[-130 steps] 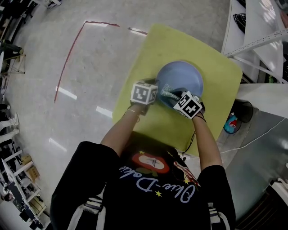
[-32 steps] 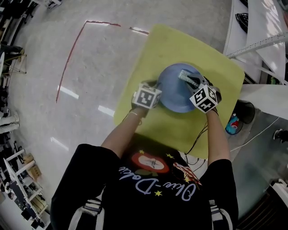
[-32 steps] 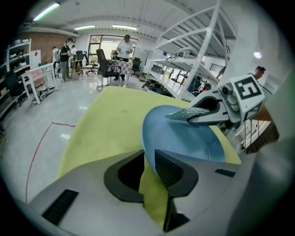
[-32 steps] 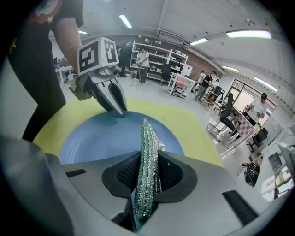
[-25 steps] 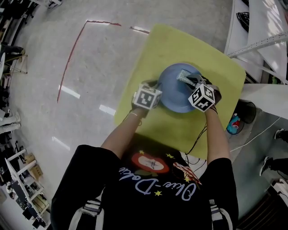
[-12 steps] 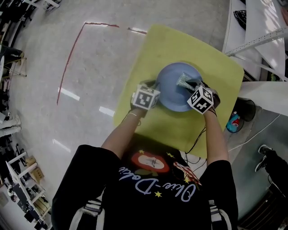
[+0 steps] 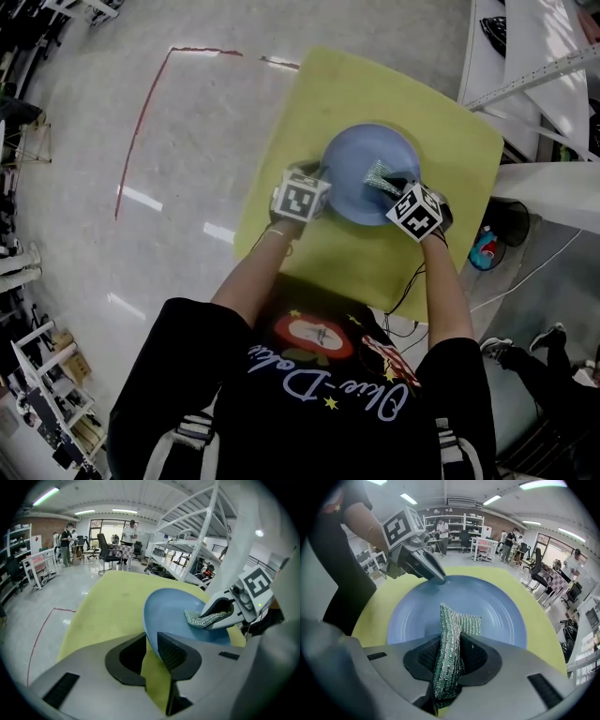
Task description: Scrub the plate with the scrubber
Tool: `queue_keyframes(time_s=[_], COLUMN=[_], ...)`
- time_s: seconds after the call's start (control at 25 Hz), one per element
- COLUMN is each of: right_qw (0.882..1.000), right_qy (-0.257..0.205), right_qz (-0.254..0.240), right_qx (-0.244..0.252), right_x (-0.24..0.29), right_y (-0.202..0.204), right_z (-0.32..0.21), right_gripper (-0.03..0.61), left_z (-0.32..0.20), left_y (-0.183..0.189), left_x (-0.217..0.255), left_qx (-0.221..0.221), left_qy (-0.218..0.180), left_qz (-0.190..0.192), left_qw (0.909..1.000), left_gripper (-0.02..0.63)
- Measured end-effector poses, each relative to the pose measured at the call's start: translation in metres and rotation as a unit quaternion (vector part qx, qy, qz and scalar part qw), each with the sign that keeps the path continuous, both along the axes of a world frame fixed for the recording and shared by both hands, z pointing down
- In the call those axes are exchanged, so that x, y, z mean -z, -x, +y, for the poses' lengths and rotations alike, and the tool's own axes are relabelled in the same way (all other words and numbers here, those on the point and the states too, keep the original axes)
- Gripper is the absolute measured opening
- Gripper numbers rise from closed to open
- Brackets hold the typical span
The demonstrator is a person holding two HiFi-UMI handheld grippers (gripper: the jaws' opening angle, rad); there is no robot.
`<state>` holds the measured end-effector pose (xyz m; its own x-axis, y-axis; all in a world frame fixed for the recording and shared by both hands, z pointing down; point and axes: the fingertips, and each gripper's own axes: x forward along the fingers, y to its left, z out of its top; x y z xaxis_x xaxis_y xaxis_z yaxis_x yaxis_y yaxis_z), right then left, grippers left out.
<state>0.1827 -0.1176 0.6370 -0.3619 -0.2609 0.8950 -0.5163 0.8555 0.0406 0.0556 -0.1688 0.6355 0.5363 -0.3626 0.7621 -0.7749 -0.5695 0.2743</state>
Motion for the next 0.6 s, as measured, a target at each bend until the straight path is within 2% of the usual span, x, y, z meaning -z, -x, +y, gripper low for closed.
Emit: queue_keyframes(time_s=[0.6], right_qw=[1.000], right_qy=[0.018], right_qz=[-0.009], right_qx=[-0.016], right_x=[0.000], right_y=[0.017], right_z=[0.028], right_gripper=[0.074], left_z=[0.000], left_y=[0.000], left_x=[0.000], left_qx=[0.009], left_qy=[0.000], left_qz=[-0.002], left_qw=[1.0000], left_gripper=[0.052])
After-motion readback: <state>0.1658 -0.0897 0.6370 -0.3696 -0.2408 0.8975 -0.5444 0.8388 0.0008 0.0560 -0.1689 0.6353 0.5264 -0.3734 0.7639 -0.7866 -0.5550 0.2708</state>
